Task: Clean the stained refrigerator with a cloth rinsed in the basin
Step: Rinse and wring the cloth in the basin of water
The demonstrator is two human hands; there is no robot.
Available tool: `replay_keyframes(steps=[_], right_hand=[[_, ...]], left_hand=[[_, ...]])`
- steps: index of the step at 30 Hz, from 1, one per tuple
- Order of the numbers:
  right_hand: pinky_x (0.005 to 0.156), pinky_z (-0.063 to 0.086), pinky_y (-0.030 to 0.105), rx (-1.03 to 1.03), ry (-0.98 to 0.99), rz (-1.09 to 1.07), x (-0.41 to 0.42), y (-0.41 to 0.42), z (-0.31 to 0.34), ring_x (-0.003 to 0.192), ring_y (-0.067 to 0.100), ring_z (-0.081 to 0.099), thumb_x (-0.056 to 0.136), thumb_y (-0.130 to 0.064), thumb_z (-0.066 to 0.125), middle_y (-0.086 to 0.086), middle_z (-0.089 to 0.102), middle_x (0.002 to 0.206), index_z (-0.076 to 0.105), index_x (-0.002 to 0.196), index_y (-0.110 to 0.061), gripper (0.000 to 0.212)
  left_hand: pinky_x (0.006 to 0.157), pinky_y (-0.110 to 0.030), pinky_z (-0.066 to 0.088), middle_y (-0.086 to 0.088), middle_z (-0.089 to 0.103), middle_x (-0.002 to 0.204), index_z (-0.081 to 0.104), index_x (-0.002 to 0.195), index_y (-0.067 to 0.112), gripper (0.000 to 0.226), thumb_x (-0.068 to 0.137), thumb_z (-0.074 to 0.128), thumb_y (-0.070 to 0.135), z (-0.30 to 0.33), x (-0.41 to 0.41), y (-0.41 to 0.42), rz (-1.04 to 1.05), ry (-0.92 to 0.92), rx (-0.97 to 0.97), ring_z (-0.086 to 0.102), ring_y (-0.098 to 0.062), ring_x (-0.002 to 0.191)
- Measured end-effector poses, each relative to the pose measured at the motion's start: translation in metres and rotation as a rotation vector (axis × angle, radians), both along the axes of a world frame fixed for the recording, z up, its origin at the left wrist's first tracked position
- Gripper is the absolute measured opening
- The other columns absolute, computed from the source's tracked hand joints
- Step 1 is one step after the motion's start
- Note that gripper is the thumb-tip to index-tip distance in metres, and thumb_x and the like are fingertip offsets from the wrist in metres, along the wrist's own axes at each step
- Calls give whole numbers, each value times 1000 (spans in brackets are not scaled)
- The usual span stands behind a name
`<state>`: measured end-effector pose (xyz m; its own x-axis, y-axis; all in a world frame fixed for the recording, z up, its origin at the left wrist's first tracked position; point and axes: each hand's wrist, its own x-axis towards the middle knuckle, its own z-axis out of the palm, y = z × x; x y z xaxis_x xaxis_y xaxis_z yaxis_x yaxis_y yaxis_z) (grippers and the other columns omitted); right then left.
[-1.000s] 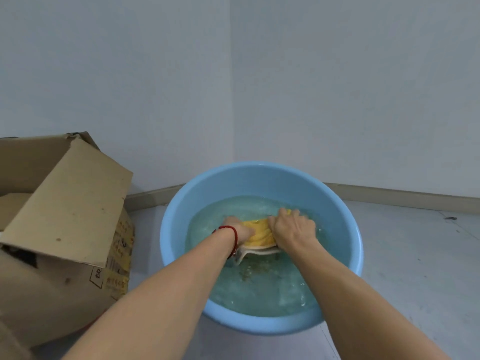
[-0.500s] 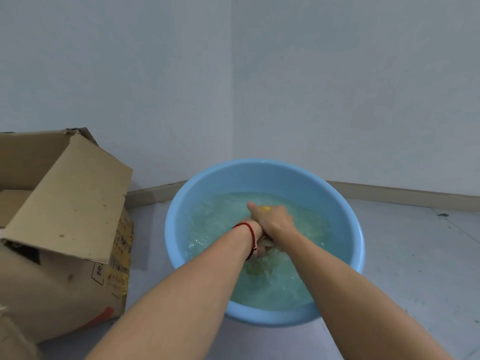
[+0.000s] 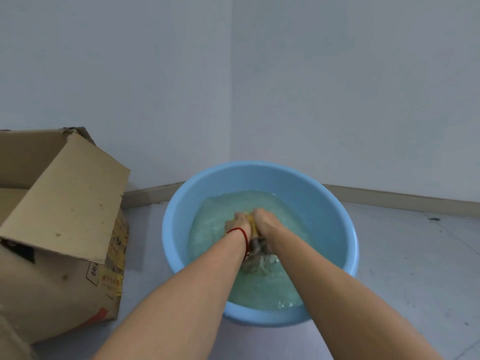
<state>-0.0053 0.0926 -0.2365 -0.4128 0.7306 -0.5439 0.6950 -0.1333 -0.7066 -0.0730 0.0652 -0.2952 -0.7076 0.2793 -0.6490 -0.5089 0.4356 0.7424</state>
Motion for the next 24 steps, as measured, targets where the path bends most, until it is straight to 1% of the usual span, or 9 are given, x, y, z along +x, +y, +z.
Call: replay_keyframes(steps=[3,5,8,12,14,16,18,22,24], right_hand=[[70,57,39,87,93,-54,-4,-7,1,79,34,68,91,-44,51,15,70,93,68,97,-10,39],[77,51,36,347,-31,138,2,-7,-1,91,34,64,90,-56,54,15,70,100,71,103,-11,50],[76,41,37,682,-289,374,16,5,-3,99,37,64,101,-49,43,17,70,111,70,109,-11,47],[88,45,45,847,-533,373,24,17,-11,125,37,54,107,-28,32,16,58,134,58,131,-16,38],[100,40,56,799,-634,308,29,16,-14,132,37,40,104,-29,31,15,45,141,50,140,-19,41],[109,34,59,613,-600,282,27,14,-18,136,42,35,100,-31,31,17,39,148,46,144,-20,47],[110,35,54,349,-376,206,16,9,-12,134,45,42,95,-32,30,21,44,147,51,139,-15,52],[74,51,41,-81,111,-89,-5,-6,2,86,33,62,90,-29,42,17,63,94,62,93,-8,29],[79,56,44,34,161,-72,-6,-11,4,89,33,62,87,-47,49,18,67,101,66,102,-8,44]], left_hand=[[105,-41,51,-17,64,130,55,136,2,49,109,30,35,29,6,-16,-165,-9,73,62,-32,122],[77,-25,58,-8,62,94,60,116,6,35,111,28,20,45,15,-29,-320,-45,105,64,-23,95],[35,-13,33,-1,47,68,50,73,18,34,101,42,36,49,15,-39,-474,-27,-111,44,-15,48],[38,-21,45,-15,62,104,58,114,12,29,96,60,34,43,4,-37,-463,134,-238,59,-25,60],[74,-38,60,-20,56,129,50,138,7,44,97,57,19,41,0,-38,-312,221,-254,64,-38,102],[104,-39,47,-20,46,141,45,139,10,48,94,54,26,34,3,-33,-224,195,-259,55,-39,123],[106,-42,48,-21,56,136,53,138,8,62,84,51,36,15,1,-18,-216,110,-188,60,-39,119],[102,-41,51,-19,62,134,59,129,1,50,105,32,35,29,5,-15,-157,24,-6,63,-35,120],[81,-24,59,-13,70,113,61,114,4,38,111,28,22,54,14,-29,-275,32,50,71,-21,101]])
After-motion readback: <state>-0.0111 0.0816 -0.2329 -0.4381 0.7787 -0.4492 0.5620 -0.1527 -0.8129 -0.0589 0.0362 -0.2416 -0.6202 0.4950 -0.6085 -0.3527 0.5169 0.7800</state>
